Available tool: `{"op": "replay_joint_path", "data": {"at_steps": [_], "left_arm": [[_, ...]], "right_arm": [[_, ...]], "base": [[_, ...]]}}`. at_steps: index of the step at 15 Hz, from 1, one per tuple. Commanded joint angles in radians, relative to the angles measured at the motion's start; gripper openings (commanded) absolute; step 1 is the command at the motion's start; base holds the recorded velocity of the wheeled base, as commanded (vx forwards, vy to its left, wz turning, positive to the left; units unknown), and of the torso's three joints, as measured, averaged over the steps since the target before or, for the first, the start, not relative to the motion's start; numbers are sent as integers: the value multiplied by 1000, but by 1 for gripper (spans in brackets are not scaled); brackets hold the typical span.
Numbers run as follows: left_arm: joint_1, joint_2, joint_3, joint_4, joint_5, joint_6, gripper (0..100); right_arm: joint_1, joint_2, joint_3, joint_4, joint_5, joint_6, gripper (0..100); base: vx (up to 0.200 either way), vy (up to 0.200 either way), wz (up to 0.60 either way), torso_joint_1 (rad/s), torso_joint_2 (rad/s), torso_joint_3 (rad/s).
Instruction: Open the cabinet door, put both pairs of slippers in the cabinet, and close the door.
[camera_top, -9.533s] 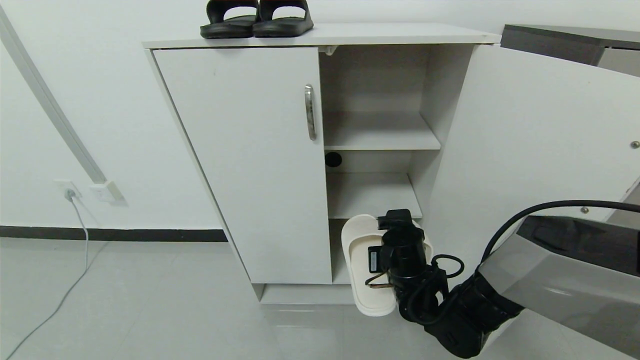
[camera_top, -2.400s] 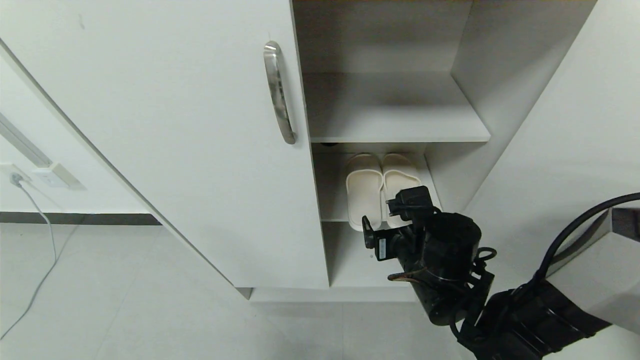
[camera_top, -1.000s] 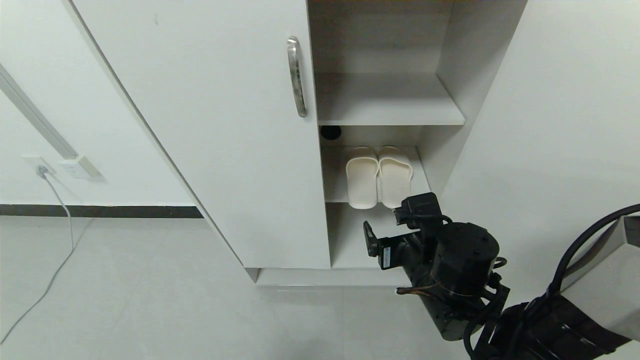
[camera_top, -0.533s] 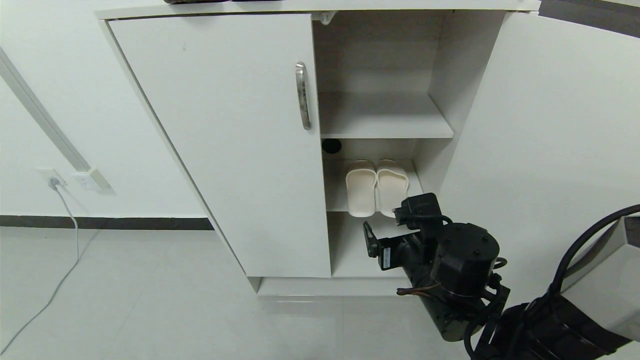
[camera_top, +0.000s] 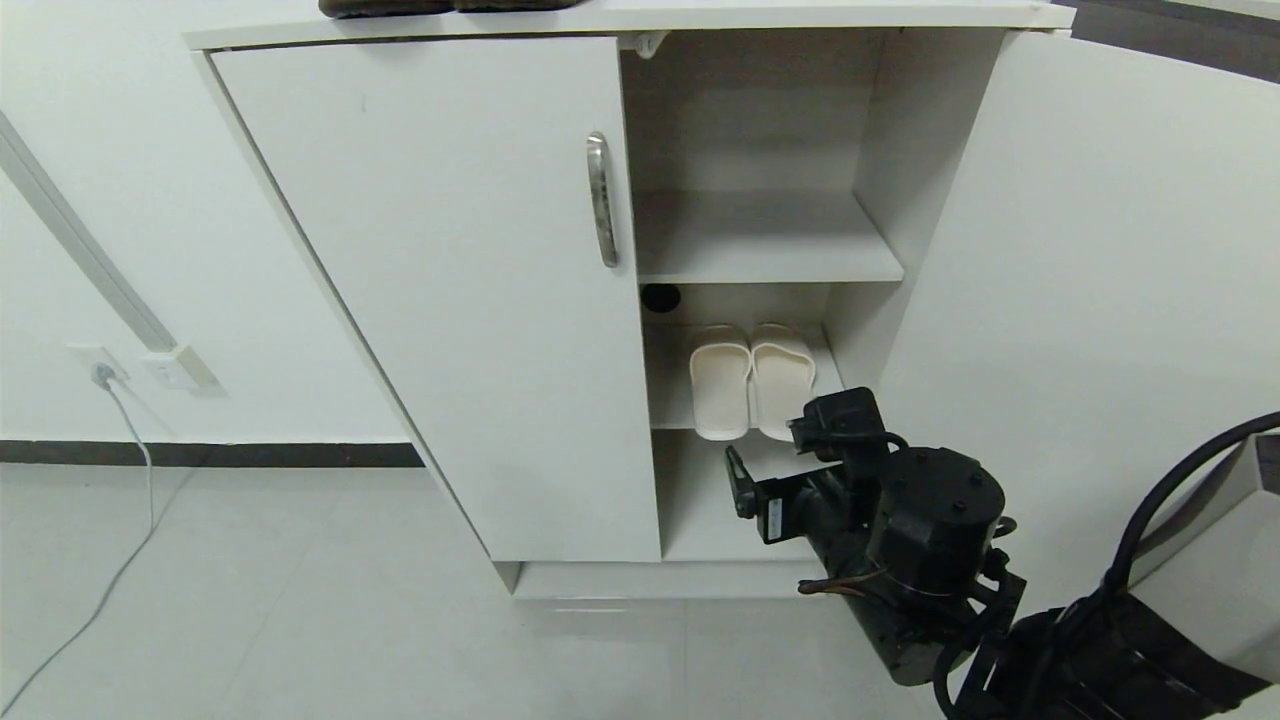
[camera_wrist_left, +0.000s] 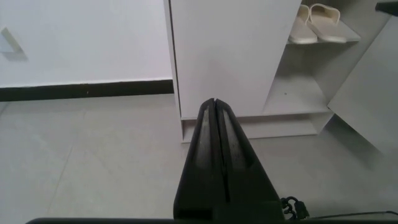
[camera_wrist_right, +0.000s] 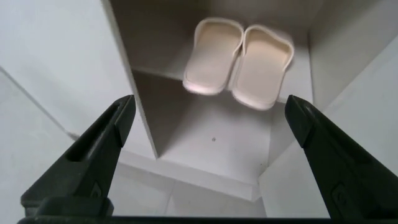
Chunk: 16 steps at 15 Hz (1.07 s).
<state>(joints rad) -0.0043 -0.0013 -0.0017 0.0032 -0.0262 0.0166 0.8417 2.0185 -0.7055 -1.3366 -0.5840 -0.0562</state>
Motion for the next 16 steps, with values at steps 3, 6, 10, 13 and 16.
{"op": "replay_joint_path", "data": {"at_steps": [3,6,10,13,16], "left_arm": [[0,1,0,0,0,0,0],[0,1,0,0,0,0,0],[0,1,0,0,0,0,0],[0,1,0,0,2,-3,0],[0,1,0,0,2,-3,0]], "right_arm": [[0,-6,20,-1,3,-1,100],[2,-21,35,0,21,-2,100],[5,-23,41,-1,20,-5,100],[5,-21,43,0,21,-13,100],[7,-21,43,-1,26,-17,100]], "base": [[0,200,0,7,2,1],[0,200,0,1,5,4],[0,200,0,1,4,1],[0,200,0,1,1,4],[0,0,0,0,0,0]]}}
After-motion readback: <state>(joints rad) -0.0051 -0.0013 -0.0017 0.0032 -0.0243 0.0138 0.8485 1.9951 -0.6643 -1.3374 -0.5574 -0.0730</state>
